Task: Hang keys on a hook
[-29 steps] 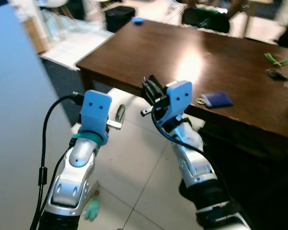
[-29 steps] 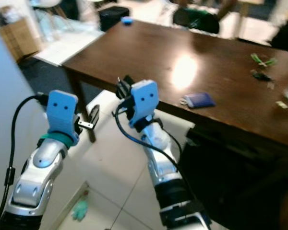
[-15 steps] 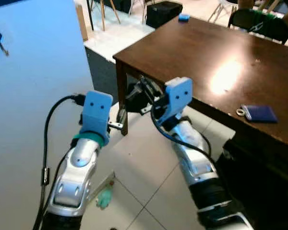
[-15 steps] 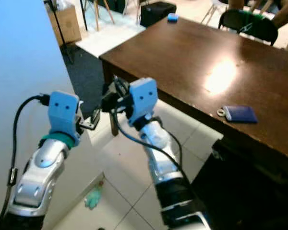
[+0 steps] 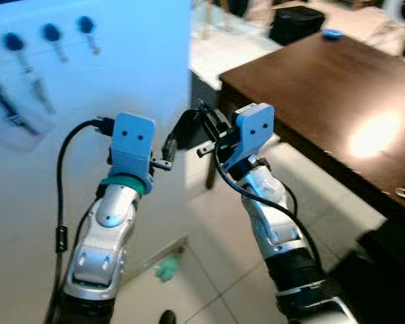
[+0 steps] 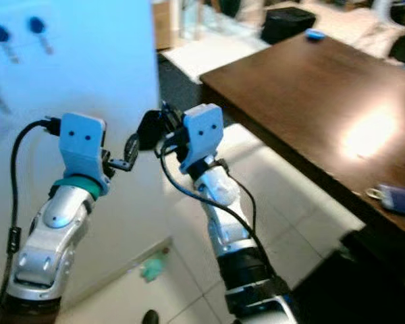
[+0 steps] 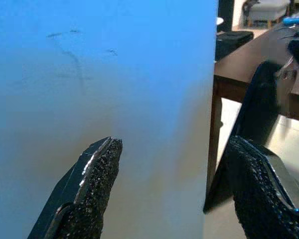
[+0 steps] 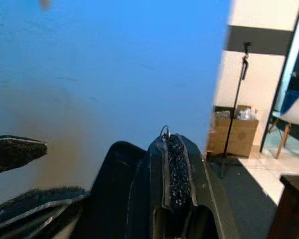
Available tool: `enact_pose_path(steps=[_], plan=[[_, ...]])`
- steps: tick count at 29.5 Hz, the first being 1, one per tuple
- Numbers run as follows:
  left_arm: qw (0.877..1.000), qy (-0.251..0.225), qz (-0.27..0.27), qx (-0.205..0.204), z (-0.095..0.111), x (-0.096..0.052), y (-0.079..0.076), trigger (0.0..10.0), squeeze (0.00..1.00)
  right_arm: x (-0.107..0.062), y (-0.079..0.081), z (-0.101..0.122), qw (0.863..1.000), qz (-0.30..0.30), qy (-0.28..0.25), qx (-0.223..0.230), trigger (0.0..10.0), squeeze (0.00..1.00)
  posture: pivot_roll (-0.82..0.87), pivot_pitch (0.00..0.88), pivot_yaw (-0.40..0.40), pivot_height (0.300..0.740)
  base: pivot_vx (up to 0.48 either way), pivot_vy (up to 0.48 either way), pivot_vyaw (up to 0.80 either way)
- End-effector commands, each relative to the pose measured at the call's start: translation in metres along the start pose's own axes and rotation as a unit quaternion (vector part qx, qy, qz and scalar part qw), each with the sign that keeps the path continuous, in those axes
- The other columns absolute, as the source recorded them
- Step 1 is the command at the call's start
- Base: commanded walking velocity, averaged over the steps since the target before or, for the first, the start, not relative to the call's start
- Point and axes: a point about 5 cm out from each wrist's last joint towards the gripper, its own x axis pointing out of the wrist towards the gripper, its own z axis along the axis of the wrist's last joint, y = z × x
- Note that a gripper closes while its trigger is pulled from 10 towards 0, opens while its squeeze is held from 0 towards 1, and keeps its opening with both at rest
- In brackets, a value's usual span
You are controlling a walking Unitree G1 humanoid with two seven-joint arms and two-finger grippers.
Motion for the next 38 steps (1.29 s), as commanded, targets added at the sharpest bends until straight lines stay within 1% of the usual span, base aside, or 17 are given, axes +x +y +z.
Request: enact_pose_path(steps=[1,6,8,11,12,15,18,21,22,23,25,27,28,30,34,36,38], plan=[[1.000,-0.005,0.016,0.008,0.002,-0.002,0.008,10.0,0.00,0.002,0.005,0.003,1.000,0.005,-0.008,0.010,10.0,0.00,-0.11,0.065,0.028,0.740,0.000,0.000,0.79],[0.998,-0.036,0.040,0.012,0.017,-0.007,0.020,10.0,0.00,0.000,0.010,0.002,0.999,0.032,-0.004,0.012,10.0,0.00,-0.11,0.064,0.026,0.740,0.000,0.000,0.79],[0.998,-0.041,0.043,0.011,0.020,-0.016,0.024,10.0,0.00,-0.005,0.010,0.000,0.999,0.042,0.001,0.009,10.0,0.00,-0.11,0.064,0.026,0.740,0.000,0.000,0.79],[0.998,-0.049,0.041,0.021,0.022,-0.021,0.023,10.0,0.00,-0.006,0.009,0.001,0.999,0.042,0.000,0.008,10.0,0.00,-0.11,0.071,0.024,0.740,0.000,0.000,0.79],[0.997,-0.060,0.038,0.037,0.025,-0.024,0.021,10.0,0.00,-0.007,0.007,0.002,0.999,0.042,0.000,0.008,10.0,0.00,-0.11,0.075,0.021,0.740,0.000,0.000,0.79],[0.995,-0.074,0.034,0.052,0.029,-0.027,0.019,10.0,0.00,-0.007,0.006,0.004,0.999,0.042,-0.001,0.008,10.0,0.00,-0.11,0.075,0.021,0.740,0.000,0.000,0.79],[0.988,-0.133,0.008,0.077,0.054,-0.029,0.007,10.0,0.00,0.000,-0.006,0.022,0.999,0.037,-0.031,0.017,10.0,0.00,-0.10,0.084,0.017,0.740,0.000,0.000,0.14],[0.984,-0.157,-0.012,0.080,0.066,-0.029,0.003,10.0,0.00,0.006,-0.011,0.035,0.998,0.034,-0.052,0.015,10.0,0.00,-0.11,0.087,0.014,0.740,0.000,0.000,0.00],[0.982,-0.164,-0.048,0.076,0.071,-0.030,-0.004,10.0,0.00,0.011,-0.014,0.046,0.997,0.027,-0.072,0.010,10.0,0.00,-0.11,0.088,0.010,0.740,0.000,0.000,0.00],[0.982,-0.164,-0.048,0.076,0.071,-0.030,-0.004,10.0,0.00,0.011,-0.014,0.046,0.997,0.027,-0.072,0.010,10.0,0.00,-0.11,0.088,0.010,0.740,0.000,0.000,0.00],[0.975,-0.175,-0.114,0.076,0.079,-0.032,-0.017,10.0,0.00,0.017,-0.021,0.063,0.994,0.009,-0.104,0.003,10.0,0.00,-0.10,0.091,0.007,0.740,0.000,0.000,0.00],[0.975,-0.175,-0.114,0.076,0.079,-0.032,-0.017,10.0,0.00,0.017,-0.021,0.063,0.994,0.009,-0.104,0.003,10.0,0.00,-0.10,0.091,0.007,0.740,0.000,0.000,0.00],[0.972,-0.181,-0.132,0.076,0.084,-0.031,-0.020,10.0,0.00,0.019,-0.024,0.069,0.993,0.003,-0.115,-0.001,10.0,0.00,-0.10,0.091,0.007,0.740,0.000,0.000,0.00],[0.969,-0.190,-0.140,0.068,0.090,-0.027,-0.022,10.0,0.00,0.020,-0.026,0.073,0.993,0.002,-0.121,-0.005,10.0,0.00,-0.11,0.093,0.009,0.740,0.000,0.000,0.00],[0.969,-0.185,-0.156,0.041,0.092,-0.023,-0.025,10.0,0.00,0.022,-0.025,0.072,0.993,0.017,-0.117,-0.005,10.0,0.00,-0.11,0.099,0.014,0.740,0.000,0.000,0.00],[0.969,-0.185,-0.156,0.041,0.092,-0.023,-0.025,10.0,0.00,0.022,-0.025,0.072,0.993,0.017,-0.117,-0.005,10.0,0.00,-0.11,0.099,0.014,0.740,0.000,0.000,0.00],[0.966,-0.179,-0.188,0.016,0.095,-0.022,-0.029,10.0,0.00,0.026,-0.024,0.067,0.994,0.019,-0.107,-0.008,10.0,0.00,-0.11,0.101,0.014,0.740,0.000,0.000,0.00]])
